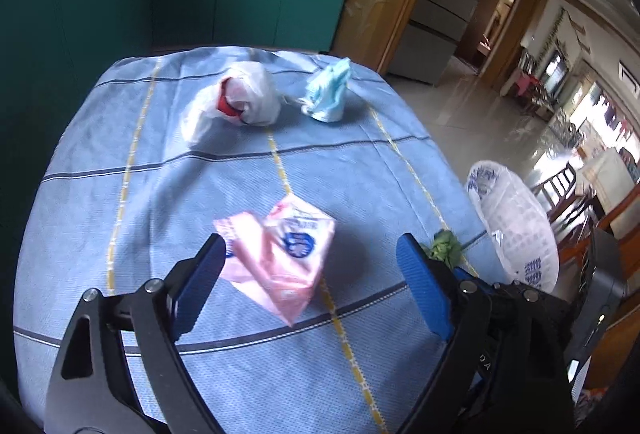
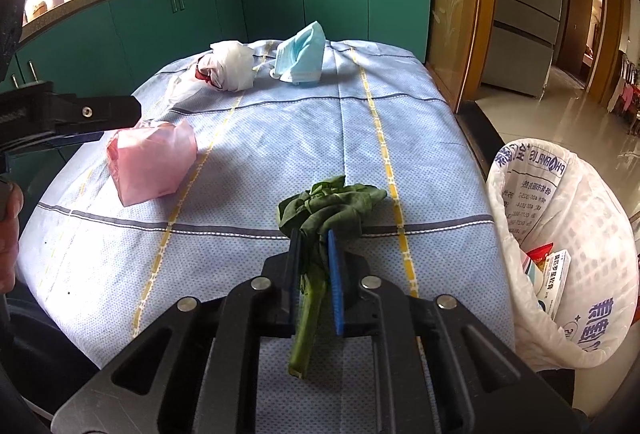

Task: Collect trash
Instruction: 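Carry the pink packet in the left gripper while the right gripper carries the vegetable to the wastebasket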

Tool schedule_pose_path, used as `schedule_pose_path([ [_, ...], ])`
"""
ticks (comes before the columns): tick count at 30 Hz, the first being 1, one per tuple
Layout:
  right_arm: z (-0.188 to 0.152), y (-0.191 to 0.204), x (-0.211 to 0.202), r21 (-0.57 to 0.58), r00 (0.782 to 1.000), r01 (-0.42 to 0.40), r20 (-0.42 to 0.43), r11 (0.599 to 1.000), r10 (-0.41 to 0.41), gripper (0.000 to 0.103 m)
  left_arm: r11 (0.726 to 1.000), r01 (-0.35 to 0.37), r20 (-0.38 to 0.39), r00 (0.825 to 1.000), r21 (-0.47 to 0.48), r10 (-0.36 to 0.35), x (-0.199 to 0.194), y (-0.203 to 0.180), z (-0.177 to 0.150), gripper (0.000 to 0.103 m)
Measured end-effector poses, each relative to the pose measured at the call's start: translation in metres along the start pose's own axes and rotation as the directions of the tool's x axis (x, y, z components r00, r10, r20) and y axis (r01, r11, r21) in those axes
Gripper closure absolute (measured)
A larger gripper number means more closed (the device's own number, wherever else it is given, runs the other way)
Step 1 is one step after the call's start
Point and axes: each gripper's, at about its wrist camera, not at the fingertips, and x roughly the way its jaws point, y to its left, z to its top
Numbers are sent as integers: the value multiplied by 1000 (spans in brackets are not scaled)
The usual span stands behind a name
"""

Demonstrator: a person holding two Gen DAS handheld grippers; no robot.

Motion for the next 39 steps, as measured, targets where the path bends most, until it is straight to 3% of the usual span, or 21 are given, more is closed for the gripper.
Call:
schedule_pose_path([
  [6, -1, -1, 2, 8, 1000, 0, -12, 1000, 0, 89, 996, -74, -85, 993, 49, 78, 26, -10, -11, 16],
  [8, -1, -2, 2, 13, 1000, -1, -14, 1000, 1, 89, 995, -81, -88, 992, 62, 87, 28, -11, -13, 21],
  [11, -1, -4, 2, 22, 1000, -2, -15, 1000, 2, 88, 993, -87, -107, 990, 76, 95, 32, -10, -15, 38],
  [14, -1, -5, 2, 25, 1000, 9, -16, 1000, -8, 77, 992, -101, -132, 985, 81, 111, 38, -8, -17, 42],
  [15, -2, -5, 2, 28, 1000, 13, -18, 1000, -12, 66, 991, -104, -141, 983, 79, 114, 40, -7, -18, 42],
  [16, -2, -6, 2, 35, 1000, 19, -18, 999, -19, 58, 992, -105, -147, 982, 73, 115, 42, -6, -18, 42],
  [17, -2, -8, 2, 42, 1000, 25, -15, 999, -24, 57, 993, -103, -151, 982, 63, 111, 42, -4, -18, 42],
  [23, -2, -9, 1, 38, 999, 46, -22, 998, -46, 56, 998, -64, -131, 989, -5, 63, 36, 6, -13, 40],
  [32, -5, -7, 9, 14, 998, 54, -31, 998, -53, 57, 997, -67, -109, 991, 45, 71, 42, -11, -11, 28],
  [34, -6, -7, 8, 14, 998, 49, -27, 999, -48, 61, 996, -77, -83, 993, 49, 81, 40, -14, -8, 19],
  [39, -5, -6, 8, 7, 999, 24, -25, 1000, -24, 72, 994, -97, -42, 994, 45, 99, 41, -16, -2, 17],
])
